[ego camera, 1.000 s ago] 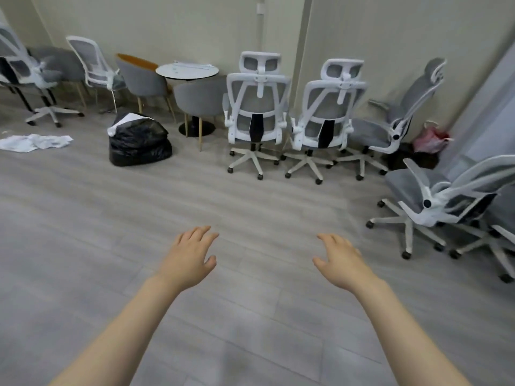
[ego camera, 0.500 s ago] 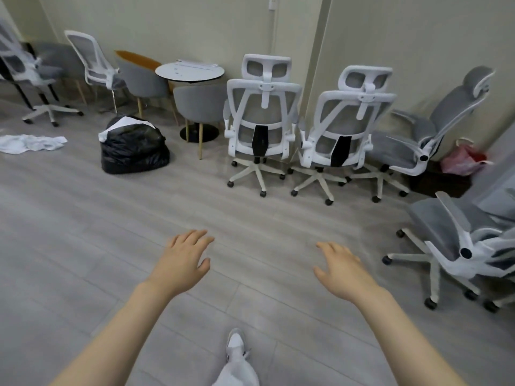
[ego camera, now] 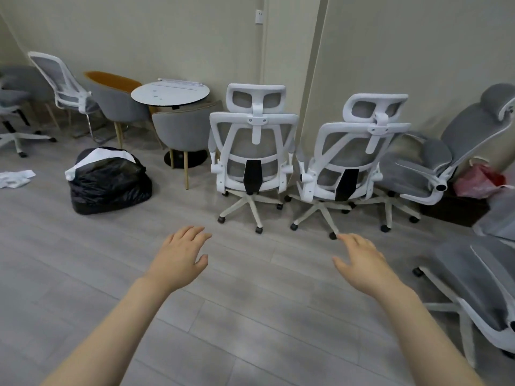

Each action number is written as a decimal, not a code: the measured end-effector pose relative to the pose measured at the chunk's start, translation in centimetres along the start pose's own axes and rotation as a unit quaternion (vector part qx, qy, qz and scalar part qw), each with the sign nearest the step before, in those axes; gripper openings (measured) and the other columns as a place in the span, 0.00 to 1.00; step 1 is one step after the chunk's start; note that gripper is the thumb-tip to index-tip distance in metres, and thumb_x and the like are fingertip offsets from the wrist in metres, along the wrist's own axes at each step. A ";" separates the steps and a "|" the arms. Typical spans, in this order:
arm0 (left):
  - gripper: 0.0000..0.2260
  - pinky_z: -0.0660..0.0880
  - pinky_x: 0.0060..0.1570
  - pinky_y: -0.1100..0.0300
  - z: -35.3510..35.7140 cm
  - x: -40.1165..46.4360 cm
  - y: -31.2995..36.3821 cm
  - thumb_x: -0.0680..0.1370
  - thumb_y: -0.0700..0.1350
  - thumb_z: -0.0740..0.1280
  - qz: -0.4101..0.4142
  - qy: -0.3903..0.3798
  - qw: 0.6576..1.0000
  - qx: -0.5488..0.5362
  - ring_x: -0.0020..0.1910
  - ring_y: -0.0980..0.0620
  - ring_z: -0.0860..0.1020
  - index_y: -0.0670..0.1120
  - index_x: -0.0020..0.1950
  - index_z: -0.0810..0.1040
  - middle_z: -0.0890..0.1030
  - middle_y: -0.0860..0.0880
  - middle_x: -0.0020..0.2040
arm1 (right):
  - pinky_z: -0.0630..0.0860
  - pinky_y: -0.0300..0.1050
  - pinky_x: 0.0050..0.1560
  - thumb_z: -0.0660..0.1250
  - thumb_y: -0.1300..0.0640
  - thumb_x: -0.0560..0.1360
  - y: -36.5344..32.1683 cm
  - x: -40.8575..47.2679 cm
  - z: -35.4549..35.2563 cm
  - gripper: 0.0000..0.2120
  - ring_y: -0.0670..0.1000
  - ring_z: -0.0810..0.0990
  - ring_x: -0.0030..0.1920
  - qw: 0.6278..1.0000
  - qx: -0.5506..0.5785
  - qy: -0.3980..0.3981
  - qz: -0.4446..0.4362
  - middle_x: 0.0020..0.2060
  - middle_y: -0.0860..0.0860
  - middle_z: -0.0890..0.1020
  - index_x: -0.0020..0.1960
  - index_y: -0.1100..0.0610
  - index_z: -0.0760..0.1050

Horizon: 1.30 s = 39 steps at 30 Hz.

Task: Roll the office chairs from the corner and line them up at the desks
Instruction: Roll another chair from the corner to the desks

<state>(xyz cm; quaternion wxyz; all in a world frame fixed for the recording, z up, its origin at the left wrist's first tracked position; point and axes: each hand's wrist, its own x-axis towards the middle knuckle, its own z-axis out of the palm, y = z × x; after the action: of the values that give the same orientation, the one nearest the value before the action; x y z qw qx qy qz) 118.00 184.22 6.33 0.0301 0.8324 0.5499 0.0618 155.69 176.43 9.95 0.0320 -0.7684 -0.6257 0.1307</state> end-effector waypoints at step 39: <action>0.38 0.60 0.72 0.46 -3.6 78.6 -13.9 0.69 0.59 0.71 0.047 0.132 0.989 0.054 0.73 0.44 0.62 0.48 0.75 0.63 0.64 0.46 0.75 | 0.54 0.55 0.74 0.62 0.43 0.76 -15.2 81.5 -17.4 0.34 0.57 0.58 0.73 0.957 -0.115 0.124 -0.235 0.73 0.56 0.62 0.76 0.52 0.54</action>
<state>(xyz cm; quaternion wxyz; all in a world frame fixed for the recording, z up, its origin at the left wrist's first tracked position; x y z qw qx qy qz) 135.26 261.86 13.70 -0.0902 0.8425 0.5116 0.1425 160.29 260.73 16.90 0.0508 -0.6086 -0.7903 -0.0495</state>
